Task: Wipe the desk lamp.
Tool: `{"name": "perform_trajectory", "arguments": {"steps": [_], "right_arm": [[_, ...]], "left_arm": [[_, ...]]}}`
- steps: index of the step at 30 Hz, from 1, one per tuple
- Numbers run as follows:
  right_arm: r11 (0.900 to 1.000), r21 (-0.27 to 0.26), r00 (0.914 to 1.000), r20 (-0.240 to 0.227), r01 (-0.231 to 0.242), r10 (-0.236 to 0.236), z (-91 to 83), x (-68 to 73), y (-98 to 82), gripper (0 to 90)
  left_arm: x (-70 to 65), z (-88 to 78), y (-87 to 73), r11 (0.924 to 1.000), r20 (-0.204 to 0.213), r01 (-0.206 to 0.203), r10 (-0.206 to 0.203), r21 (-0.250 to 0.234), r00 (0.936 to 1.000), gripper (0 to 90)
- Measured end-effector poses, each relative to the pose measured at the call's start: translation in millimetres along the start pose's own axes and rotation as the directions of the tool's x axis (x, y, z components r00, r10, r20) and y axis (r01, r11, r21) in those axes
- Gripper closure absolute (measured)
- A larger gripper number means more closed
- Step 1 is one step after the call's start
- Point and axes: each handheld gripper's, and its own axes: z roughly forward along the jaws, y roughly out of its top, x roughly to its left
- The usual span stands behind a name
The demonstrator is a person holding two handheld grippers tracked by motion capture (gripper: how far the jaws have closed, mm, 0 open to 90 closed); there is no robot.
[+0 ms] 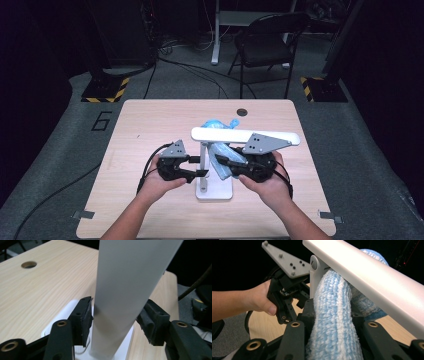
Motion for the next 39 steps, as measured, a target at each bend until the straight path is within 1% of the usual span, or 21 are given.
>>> {"name": "perform_trajectory", "arguments": {"steps": [1, 4, 7, 8, 9, 11, 12, 14, 16, 18, 19, 20, 22, 24, 25, 28, 29, 33, 34, 36, 39], "right_arm": [[1.000, 0.000, 1.0000, 0.002, 0.001, -0.001, -0.1, 0.3, 0.0, 66.7], [1.000, 0.001, 1.0000, 0.002, 0.002, -0.002, -0.2, 0.9, 0.2, 66.6], [1.000, 0.002, 1.0000, 0.001, 0.001, -0.001, -0.8, 0.7, 0.1, 66.6], [1.000, 0.001, 1.0000, 0.001, 0.003, -0.003, -1.1, 0.7, 0.1, 66.6], [1.000, -0.001, 1.0000, 0.001, 0.002, -0.002, -1.3, 0.9, 0.1, 66.5], [1.000, -0.001, 1.0000, 0.000, 0.003, -0.003, -1.8, 1.0, -0.1, 66.5], [1.000, 0.002, 1.0000, -0.002, 0.005, -0.005, -2.4, 1.3, 0.0, 66.4], [1.000, -0.001, 1.0000, -0.003, 0.007, -0.007, -2.5, 2.3, -0.1, 66.4], [1.000, 0.000, 0.9999, -0.008, 0.006, -0.006, -2.5, 3.7, 0.0, 66.3], [1.000, -0.003, 0.9999, -0.013, 0.006, -0.006, -2.0, 5.4, 0.1, 66.4], [1.000, -0.003, 0.9998, -0.017, 0.012, -0.012, -1.5, 5.8, 0.2, 66.4], [1.000, 0.000, 0.9997, -0.019, 0.013, -0.013, -1.3, 6.4, 0.4, 66.4], [1.000, -0.002, 0.9995, -0.031, 0.004, -0.005, -0.2, 8.2, 0.8, 66.4], [1.000, -0.004, 0.9993, -0.038, 0.007, -0.007, 1.4, 9.3, 1.8, 66.3], [1.000, -0.001, 0.9992, -0.039, 0.011, -0.011, 2.1, 9.7, 2.4, 66.3], [1.000, 0.004, 0.9989, -0.044, 0.015, -0.015, 4.5, 10.4, 4.5, 66.4], [1.000, 0.007, 0.9989, -0.045, 0.015, -0.014, 5.2, 10.6, 5.3, 66.4], [1.000, 0.011, 0.9989, -0.045, 0.014, -0.014, 7.8, 9.8, 7.3, 66.4], [1.000, 0.011, 0.9990, -0.043, 0.014, -0.014, 8.2, 9.8, 7.6, 66.4], [1.000, 0.012, 0.9990, -0.042, 0.015, -0.014, 8.4, 9.6, 8.0, 66.5], [1.000, 0.004, 0.9993, -0.036, 0.005, -0.005, 7.0, 9.3, 7.5, 66.7]], "left_arm": [[0.8, 0.8, 3.7, 1.0000, 0.010, -0.005, 0.005, 0.002, 0.9999, 45.6], [1.6, 2.7, 13.3, 0.9998, 0.013, -0.017, 0.018, -0.010, 0.9998, 44.7], [0.7, 1.9, 22.5, 0.9990, 0.046, -0.038, 0.039, -0.022, 0.9982, 44.8], [-0.3, 1.6, 24.4, 0.9988, 0.047, -0.045, 0.046, -0.020, 0.9978, 44.9], [-1.2, 1.6, 25.6, 0.9987, 0.044, -0.051, 0.051, -0.009, 0.9977, 44.8], [-1.8, 0.2, 25.7, 0.9986, 0.057, -0.052, 0.052, -0.001, 0.9970, 45.2], [-2.4, -0.3, 24.9, 0.9986, 0.047, -0.051, 0.052, -0.008, 0.9975, 45.6], [-3.4, -2.4, 23.6, 0.9988, 0.061, -0.049, 0.049, -0.006, 0.9969, 46.2], [-6.1, -4.1, 22.2, 0.9990, 0.056, -0.044, 0.044, -0.010, 0.9974, 47.2], [-8.4, -6.7, 20.9, 0.9985, 0.050, -0.055, 0.055, -0.004, 0.9973, 47.8], [-9.9, -6.9, 19.9, 0.9985, 0.038, -0.053, 0.053, -0.013, 0.9978, 48.6], [-11.5, -8.8, 18.9, 0.9990, 0.041, -0.044, 0.045, -0.009, 0.9982, 49.8], [-13.0, -10.6, 17.4, 0.9990, 0.037, -0.042, 0.043, -0.015, 0.9984, 50.1], [-12.9, -11.9, 16.8, 0.9991, 0.034, -0.040, 0.040, -0.016, 0.9986, 50.2], [-12.2, -12.8, 17.4, 0.9992, 0.039, -0.040, 0.041, -0.006, 0.9984, 50.2], [-12.1, -13.4, 19.8, 0.9990, 0.035, -0.042, 0.042, -0.019, 0.9985, 49.8], [-12.6, -13.5, 20.9, 0.9989, 0.026, -0.038, 0.038, -0.029, 0.9989, 49.7], [-13.4, -14.0, 25.2, 0.9987, 0.027, -0.041, 0.042, -0.030, 0.9988, 50.1], [-13.7, -14.1, 25.8, 0.9987, 0.026, -0.048, 0.048, -0.019, 0.9985, 50.6], [-15.5, -13.5, 25.2, 0.9986, 0.005, -0.046, 0.046, -0.027, 0.9989, 51.4], [-16.9, -13.8, 25.4, 0.9987, 0.001, -0.048, 0.048, -0.019, 0.9988, 51.8]]}}
